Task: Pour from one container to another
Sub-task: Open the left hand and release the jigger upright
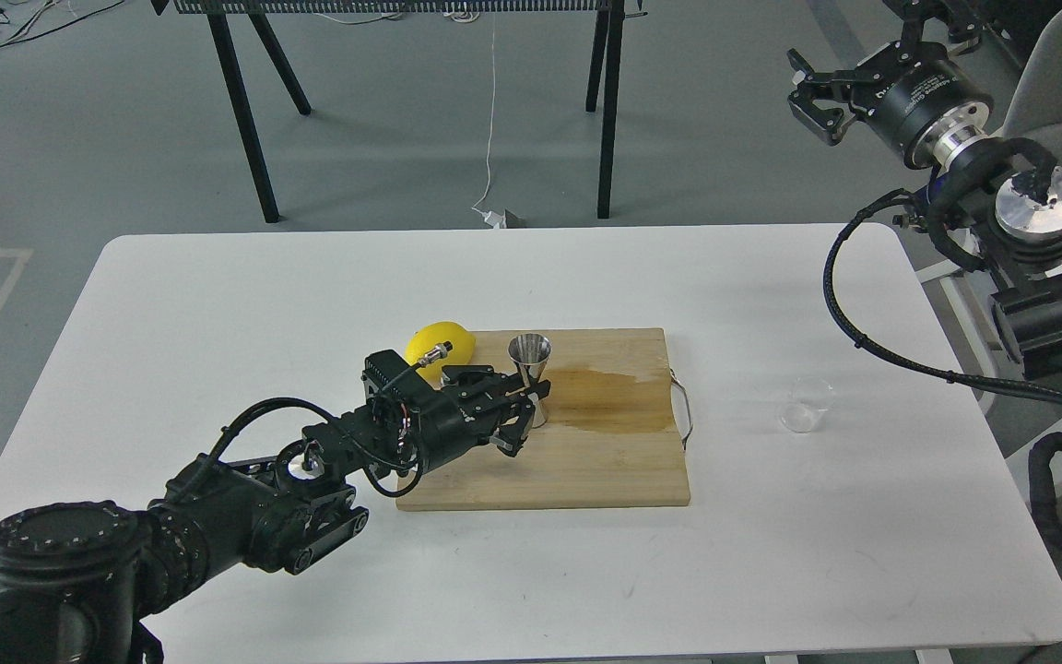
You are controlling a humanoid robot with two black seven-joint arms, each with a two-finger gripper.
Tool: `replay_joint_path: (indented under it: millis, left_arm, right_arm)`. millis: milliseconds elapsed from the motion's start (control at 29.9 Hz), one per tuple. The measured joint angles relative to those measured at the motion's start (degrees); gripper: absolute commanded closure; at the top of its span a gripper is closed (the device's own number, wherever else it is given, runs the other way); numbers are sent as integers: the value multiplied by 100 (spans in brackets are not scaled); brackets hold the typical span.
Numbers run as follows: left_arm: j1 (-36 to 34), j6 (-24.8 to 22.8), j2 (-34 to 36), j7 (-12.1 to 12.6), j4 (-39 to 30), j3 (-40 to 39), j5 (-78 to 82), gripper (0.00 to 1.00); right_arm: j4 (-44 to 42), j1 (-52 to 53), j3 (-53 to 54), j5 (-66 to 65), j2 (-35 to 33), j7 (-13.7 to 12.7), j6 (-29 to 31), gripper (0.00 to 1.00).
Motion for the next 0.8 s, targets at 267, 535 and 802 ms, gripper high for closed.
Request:
replay_joint_path:
  millis: [267, 535, 802]
  left_arm:
    - [-7, 0, 0, 0, -5, 0, 0, 64]
    - [2, 0, 0, 0, -111, -3, 0, 56]
    - [8, 0, 0, 0, -175, -13, 0, 46]
  right_arm:
    - [0, 0, 5, 0, 0, 4, 0, 1]
    - [0, 1, 5, 0, 0, 7, -1, 1]
    - [10, 1, 5, 0, 1, 7, -1, 1]
